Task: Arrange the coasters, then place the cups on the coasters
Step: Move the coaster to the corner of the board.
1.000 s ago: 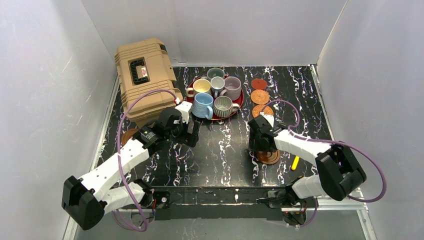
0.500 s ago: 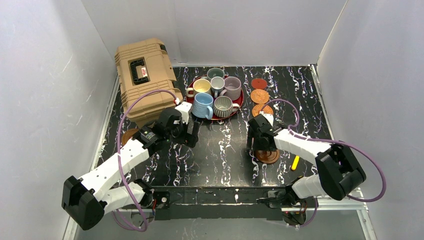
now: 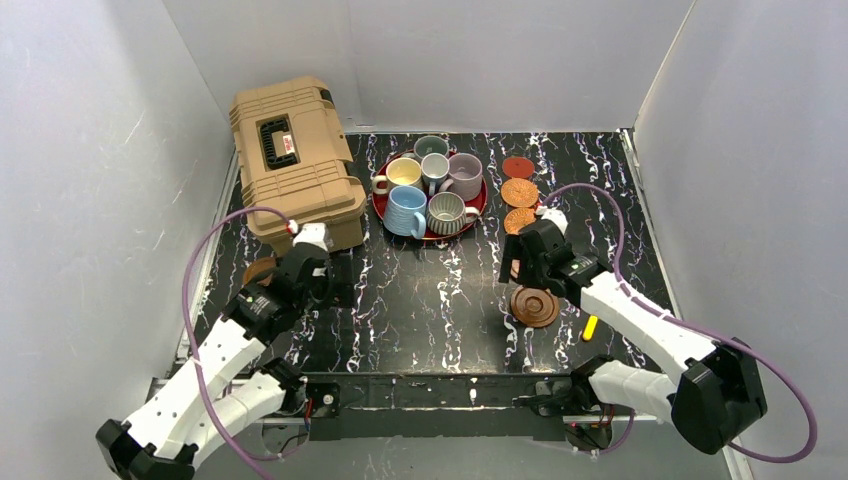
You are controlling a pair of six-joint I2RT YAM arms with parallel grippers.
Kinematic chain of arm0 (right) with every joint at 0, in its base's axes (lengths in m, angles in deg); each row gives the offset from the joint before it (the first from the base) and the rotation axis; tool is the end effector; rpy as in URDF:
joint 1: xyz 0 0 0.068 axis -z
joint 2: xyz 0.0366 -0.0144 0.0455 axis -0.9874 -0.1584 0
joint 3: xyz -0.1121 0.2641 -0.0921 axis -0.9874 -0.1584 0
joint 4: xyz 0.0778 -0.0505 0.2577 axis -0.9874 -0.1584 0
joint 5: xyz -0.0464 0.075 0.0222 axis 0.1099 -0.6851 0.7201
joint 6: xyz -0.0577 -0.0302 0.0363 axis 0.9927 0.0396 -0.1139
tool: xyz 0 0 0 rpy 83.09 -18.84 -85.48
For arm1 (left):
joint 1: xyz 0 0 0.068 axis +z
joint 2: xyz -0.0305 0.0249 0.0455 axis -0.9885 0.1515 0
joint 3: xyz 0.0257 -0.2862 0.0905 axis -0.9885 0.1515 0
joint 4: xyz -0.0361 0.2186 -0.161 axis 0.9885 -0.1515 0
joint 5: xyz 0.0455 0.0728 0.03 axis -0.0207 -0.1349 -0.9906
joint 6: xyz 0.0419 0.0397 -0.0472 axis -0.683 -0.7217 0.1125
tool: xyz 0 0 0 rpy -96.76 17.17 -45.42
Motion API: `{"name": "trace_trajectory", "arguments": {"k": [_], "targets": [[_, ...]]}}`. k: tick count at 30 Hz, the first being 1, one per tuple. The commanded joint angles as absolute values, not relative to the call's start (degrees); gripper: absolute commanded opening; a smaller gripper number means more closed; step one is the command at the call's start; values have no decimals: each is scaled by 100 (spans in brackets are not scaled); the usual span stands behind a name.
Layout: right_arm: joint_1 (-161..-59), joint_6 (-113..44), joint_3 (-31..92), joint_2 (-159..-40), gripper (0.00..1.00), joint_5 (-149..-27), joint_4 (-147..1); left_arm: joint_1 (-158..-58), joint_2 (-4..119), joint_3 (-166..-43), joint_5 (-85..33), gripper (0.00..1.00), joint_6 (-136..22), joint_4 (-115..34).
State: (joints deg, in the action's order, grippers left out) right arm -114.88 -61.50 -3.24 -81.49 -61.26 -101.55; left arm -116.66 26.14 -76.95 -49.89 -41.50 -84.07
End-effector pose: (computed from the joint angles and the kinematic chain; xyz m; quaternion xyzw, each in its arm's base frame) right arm 0.2066 0.1143 0.2348 0.0572 0.9270 0.0569 0.3662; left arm 0.1470 -0.0839 0.2908 0.0123 0.9037 -0.1069 0.4144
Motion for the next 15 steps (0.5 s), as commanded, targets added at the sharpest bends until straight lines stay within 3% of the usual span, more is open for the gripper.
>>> {"name": "trace_trajectory", "arguments": {"k": [1,10,15], "targets": [[-11239,-5814,-151,-7914,98,-6254,-10204,-10924,2465,-7645,-5634,99,-3723,-8974],[-10727,-5540,-83,-7317,98,-6552,-10196,-7911,3136,-7496,-4014,99,-4347,-8160],[-10598,-5468,-85,-7100,98,-6613,-10175,-7573,3913,-7531,-3795,99,-4601,-7675]]}}
